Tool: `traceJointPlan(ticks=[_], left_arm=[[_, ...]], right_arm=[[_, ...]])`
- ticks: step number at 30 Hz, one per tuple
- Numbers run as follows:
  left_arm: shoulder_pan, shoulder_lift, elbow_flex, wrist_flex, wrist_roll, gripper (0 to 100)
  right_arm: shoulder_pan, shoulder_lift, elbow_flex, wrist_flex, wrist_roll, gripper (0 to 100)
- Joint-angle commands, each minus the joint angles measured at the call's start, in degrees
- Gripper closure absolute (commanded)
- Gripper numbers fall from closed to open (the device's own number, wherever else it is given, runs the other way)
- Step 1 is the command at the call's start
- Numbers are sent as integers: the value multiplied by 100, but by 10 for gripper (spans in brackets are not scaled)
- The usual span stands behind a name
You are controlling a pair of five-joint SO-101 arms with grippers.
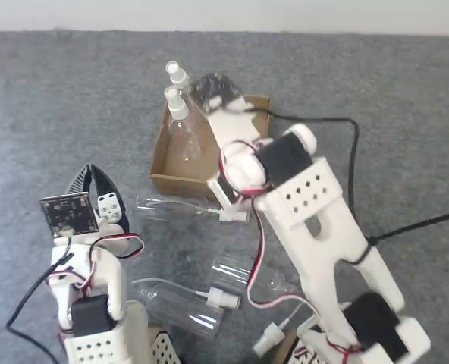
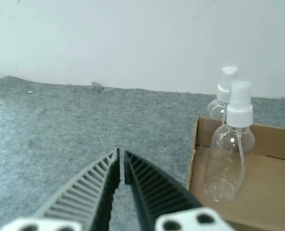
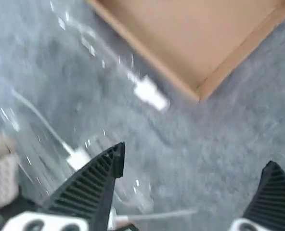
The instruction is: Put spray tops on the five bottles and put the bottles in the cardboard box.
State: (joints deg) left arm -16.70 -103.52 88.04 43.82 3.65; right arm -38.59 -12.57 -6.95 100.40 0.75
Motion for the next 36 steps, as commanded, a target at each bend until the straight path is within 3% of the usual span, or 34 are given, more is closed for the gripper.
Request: traceJointPlan(ticks=[1,5,12,26,31,36], left_arm=[[-35,-70,-75,-167,18,987],[-35,-70,-75,-167,18,987],[-35,-70,-13,-193,18,987],[-316,-70,22,-396,62,987],[-325,-70,22,-396,62,987],[-316,-70,22,-396,62,987]], right_arm=[[-4,-813,782,233,554,615],[-462,-1393,1538,233,1029,615],[-1279,-1719,2954,-171,1064,614],[-2026,-1710,4615,-2070,1064,613],[-2044,-1701,5336,-3037,1055,614],[-2018,-1701,5679,-3284,1055,615]])
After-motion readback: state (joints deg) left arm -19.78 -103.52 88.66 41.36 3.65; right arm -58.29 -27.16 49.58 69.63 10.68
